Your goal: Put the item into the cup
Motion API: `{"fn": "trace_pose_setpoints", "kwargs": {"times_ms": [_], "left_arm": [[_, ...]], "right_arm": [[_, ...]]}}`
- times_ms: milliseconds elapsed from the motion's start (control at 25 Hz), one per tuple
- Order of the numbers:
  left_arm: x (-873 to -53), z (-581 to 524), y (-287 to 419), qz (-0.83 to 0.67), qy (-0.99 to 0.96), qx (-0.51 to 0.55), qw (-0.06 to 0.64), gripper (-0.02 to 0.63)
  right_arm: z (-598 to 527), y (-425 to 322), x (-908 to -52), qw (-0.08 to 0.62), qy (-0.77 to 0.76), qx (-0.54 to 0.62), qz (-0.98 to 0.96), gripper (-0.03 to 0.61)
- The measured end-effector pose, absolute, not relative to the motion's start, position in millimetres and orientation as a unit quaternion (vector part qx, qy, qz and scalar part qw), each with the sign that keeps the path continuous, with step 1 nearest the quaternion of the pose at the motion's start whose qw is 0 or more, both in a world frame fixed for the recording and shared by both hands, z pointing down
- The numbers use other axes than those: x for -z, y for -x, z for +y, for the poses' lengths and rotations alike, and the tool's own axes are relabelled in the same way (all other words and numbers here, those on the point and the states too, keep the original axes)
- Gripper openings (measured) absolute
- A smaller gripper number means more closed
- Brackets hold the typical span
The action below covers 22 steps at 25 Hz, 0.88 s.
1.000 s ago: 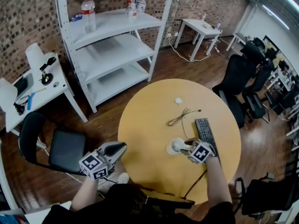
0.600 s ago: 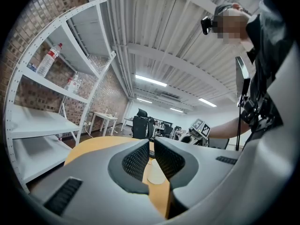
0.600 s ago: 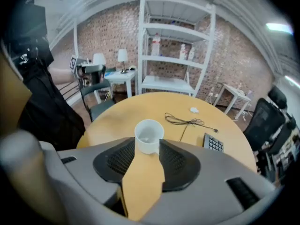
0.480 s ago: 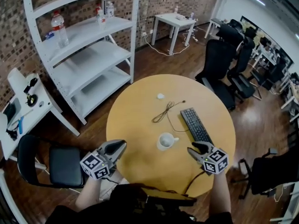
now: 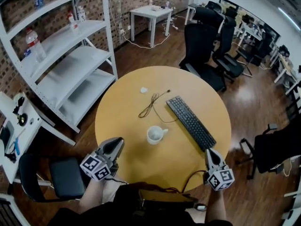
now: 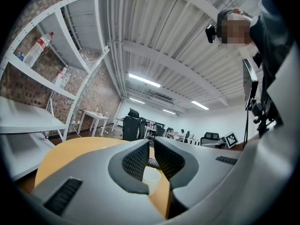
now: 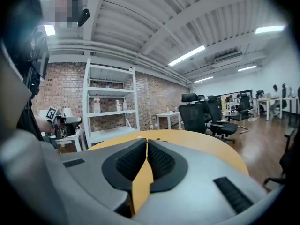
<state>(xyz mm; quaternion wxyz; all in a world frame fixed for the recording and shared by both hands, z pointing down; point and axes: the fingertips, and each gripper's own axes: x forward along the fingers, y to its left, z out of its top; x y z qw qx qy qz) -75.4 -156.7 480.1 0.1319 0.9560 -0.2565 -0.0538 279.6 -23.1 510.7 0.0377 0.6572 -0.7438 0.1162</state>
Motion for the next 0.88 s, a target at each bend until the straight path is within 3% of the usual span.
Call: {"fn": "trace_pose_setpoints", "kwargs": {"times_ms": [400,880], "left_arm": [[-472,-158,66,-0.250,-0.957,0.060,0.131,0.035],[-484,-155,81,-0.273,-0.955,0.029,0.116,0.035]], "right_arm": [[-2,-289,-506,-0.089,-0.701,-0.127,-0.696,0.008],[-5,-286,-524,-0.098,-0.693,-0.133,-0.702,0.008]]}}
